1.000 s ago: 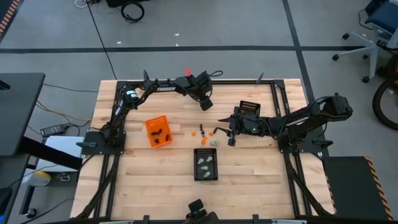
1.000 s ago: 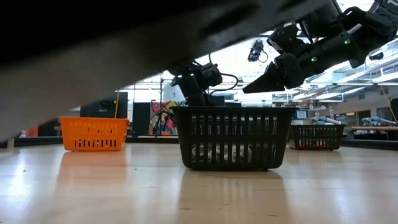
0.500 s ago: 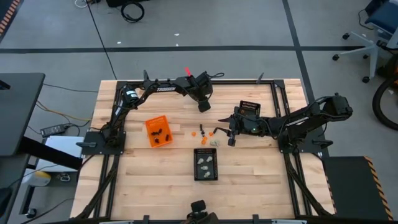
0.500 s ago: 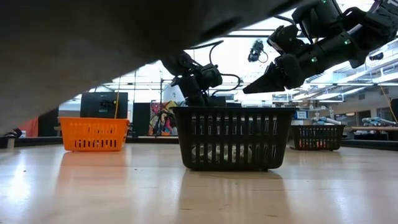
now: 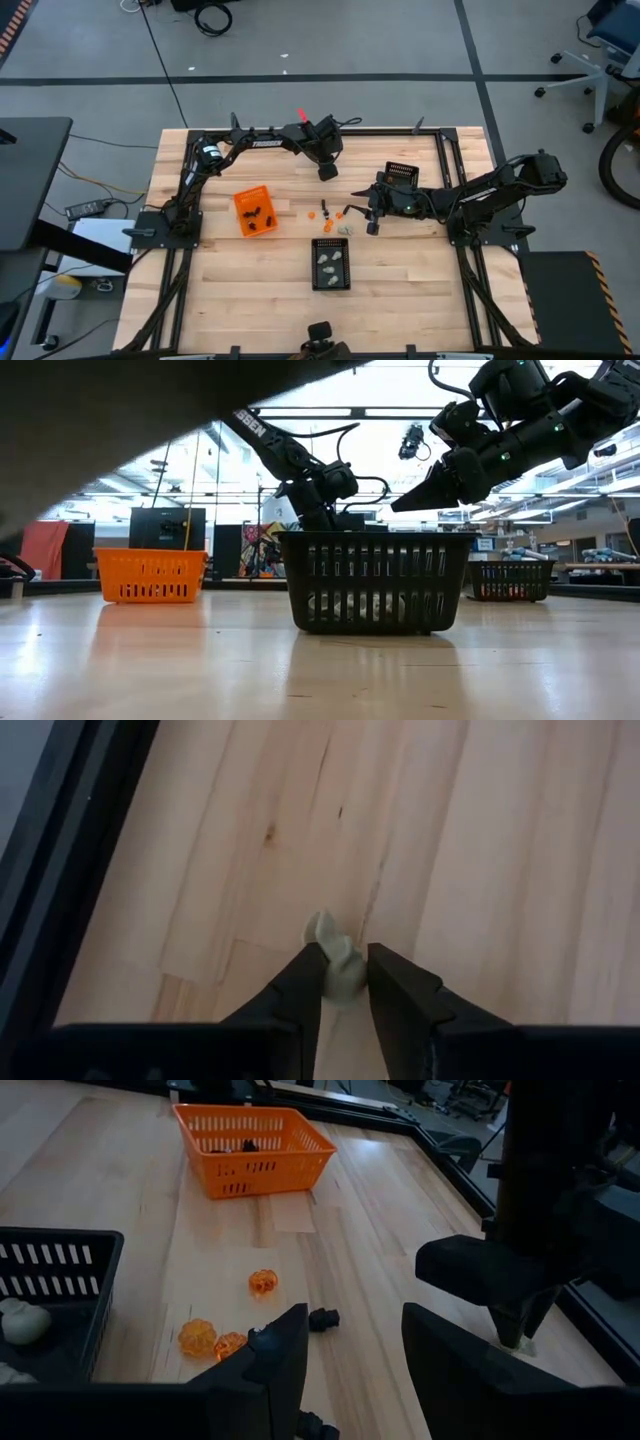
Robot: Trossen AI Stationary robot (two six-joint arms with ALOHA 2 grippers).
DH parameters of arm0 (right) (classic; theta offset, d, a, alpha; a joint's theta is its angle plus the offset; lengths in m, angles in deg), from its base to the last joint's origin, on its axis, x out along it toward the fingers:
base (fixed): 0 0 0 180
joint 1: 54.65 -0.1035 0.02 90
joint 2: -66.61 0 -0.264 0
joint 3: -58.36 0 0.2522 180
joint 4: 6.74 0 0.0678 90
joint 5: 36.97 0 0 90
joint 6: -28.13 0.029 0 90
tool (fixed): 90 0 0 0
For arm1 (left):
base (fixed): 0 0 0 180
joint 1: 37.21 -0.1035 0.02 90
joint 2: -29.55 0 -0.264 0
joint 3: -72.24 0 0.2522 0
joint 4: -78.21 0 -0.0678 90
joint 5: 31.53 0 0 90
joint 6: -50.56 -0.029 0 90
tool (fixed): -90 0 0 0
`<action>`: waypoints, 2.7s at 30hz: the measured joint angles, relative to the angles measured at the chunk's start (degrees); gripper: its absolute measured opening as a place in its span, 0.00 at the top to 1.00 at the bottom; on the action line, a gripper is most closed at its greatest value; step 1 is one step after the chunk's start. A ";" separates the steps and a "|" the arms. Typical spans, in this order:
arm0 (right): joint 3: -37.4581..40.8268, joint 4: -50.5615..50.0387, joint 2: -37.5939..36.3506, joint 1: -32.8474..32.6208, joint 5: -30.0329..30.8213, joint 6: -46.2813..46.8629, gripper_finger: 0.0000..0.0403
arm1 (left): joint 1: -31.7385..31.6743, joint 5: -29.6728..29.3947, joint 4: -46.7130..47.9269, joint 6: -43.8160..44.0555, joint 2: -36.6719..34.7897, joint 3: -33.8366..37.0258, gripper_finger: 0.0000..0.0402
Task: Sort Halloween decoration
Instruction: Put the white skull toy into the bottom black bin
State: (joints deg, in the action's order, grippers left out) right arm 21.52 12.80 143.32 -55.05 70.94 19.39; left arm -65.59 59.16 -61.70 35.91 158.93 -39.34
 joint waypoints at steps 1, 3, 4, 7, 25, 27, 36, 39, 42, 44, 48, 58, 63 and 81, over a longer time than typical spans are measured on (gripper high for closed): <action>0.00 -0.01 0.00 0.00 0.00 0.00 0.59 | 0.00 0.00 0.07 0.01 -0.01 0.00 0.79; 0.00 -0.02 0.00 0.00 0.00 0.00 0.59 | 0.00 -0.02 0.29 -0.03 -0.04 0.00 0.79; 0.00 -0.02 0.00 0.00 0.00 0.00 0.59 | 0.00 -0.09 0.40 -0.03 -0.07 0.00 0.79; 0.00 -0.02 0.00 0.00 0.00 0.00 0.59 | 0.00 -0.24 1.33 -0.07 -0.37 0.00 0.79; 0.00 -0.50 0.00 -0.01 0.09 0.11 0.59 | 0.00 0.52 11.09 -1.88 -0.42 -7.63 0.87; 0.00 -0.50 0.00 0.00 0.11 0.17 0.59 | -0.02 0.52 11.51 -1.69 -0.42 -7.93 0.89; 0.00 -0.48 0.00 0.00 0.09 0.20 0.59 | -1.44 0.55 10.58 -0.10 0.00 -7.08 0.78; 0.00 -0.48 0.00 -0.02 0.07 0.20 0.59 | -2.04 1.81 10.56 0.42 0.00 -6.95 0.70; 0.00 -0.46 0.00 0.00 0.07 0.20 0.59 | -2.50 4.20 12.43 1.53 0.00 -6.93 0.63; 0.00 -0.45 0.00 -0.02 0.07 0.20 0.59 | -2.62 4.55 13.76 1.51 0.00 -6.86 0.60; 0.00 -0.42 0.00 -0.01 0.07 0.22 0.59 | -2.35 4.55 13.77 1.18 0.00 -6.78 0.55; -0.02 -0.59 0.00 -0.21 -0.01 0.87 0.59 | -1.92 4.52 16.40 0.35 2.66 -6.72 0.53; -0.04 -0.35 -0.02 -0.31 0.07 0.61 0.59 | -1.90 4.55 17.46 0.07 2.80 -6.84 0.54; -0.04 -0.50 -0.02 -0.31 0.22 0.61 0.59 | -2.01 3.59 20.33 -3.12 2.78 -6.91 0.79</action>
State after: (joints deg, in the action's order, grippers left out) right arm 21.48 12.30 143.29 -55.36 71.16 20.01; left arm -67.60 62.75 -41.38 32.79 161.70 -46.24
